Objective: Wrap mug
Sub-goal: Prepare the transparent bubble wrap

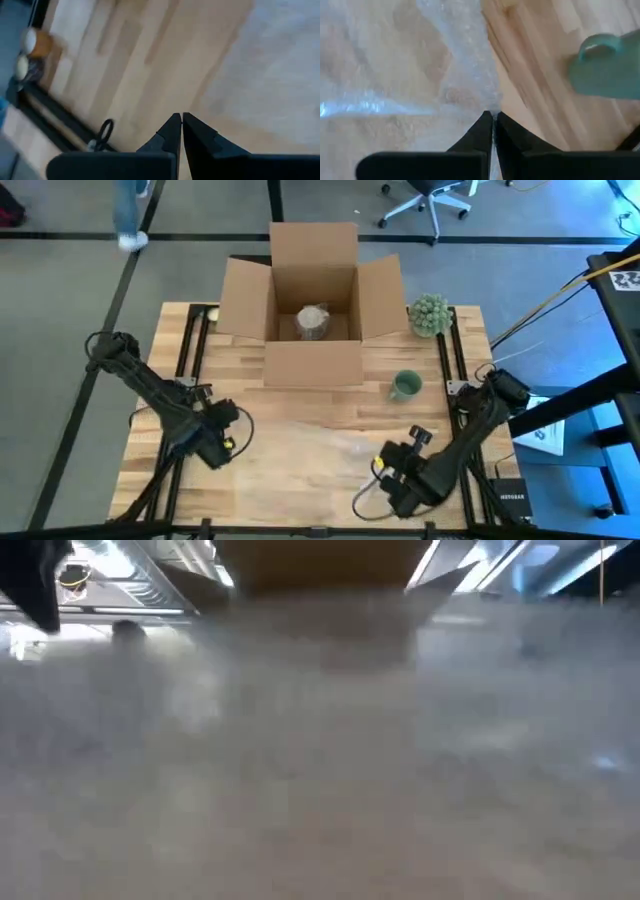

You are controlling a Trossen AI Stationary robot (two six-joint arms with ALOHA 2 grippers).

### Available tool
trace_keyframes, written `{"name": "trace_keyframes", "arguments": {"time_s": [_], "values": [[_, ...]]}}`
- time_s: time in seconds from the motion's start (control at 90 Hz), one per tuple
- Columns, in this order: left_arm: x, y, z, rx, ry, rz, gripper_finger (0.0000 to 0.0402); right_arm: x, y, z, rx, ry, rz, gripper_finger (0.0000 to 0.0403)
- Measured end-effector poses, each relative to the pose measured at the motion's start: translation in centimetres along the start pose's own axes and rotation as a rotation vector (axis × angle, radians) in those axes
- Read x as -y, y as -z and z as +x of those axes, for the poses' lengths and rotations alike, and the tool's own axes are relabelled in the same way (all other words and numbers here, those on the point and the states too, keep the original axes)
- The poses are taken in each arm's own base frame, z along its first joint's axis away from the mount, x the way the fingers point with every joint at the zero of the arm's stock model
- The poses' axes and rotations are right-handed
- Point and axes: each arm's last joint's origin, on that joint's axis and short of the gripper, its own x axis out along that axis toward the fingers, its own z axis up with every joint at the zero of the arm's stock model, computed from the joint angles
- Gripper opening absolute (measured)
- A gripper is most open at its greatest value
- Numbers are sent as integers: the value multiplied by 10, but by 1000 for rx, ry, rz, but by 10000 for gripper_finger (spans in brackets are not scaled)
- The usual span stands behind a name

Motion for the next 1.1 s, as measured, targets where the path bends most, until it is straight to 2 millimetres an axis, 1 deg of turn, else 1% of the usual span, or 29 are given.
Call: {"name": "trace_keyframes", "arguments": {"time_s": [0.078,0.189,0.267,0.389,0.489,0.589,0.7,0.767,0.844,0.922,1.022,1.1], "values": [[-1,4,8,-53,-13,14,0,4,-6,16,-49,16,25,5],[-1,6,11,-69,-16,25,1,9,-17,26,-72,35,28,30],[1,6,11,-64,-2,41,7,8,-26,30,-71,8,1,63],[3,3,12,-49,27,51,31,11,-38,31,-110,-16,-67,131],[7,-4,5,-22,80,55,56,18,-47,20,-187,0,-120,186],[14,-15,-6,56,177,46,78,24,-56,-3,-196,-18,-161,228],[38,-26,-14,247,379,62,91,25,-61,-34,-80,-101,-206,256],[56,-31,-12,362,515,103,93,21,-61,-45,31,-154,-196,263],[72,-33,0,437,608,117,94,12,-58,-51,128,-216,-178,265],[82,-31,18,461,637,81,94,3,-49,-46,150,-257,-165,265],[88,-22,47,417,613,52,94,-6,-36,-29,155,-281,-129,266],[90,-14,64,368,588,30,94,-6,-28,-9,159,-229,-91,266]]}}
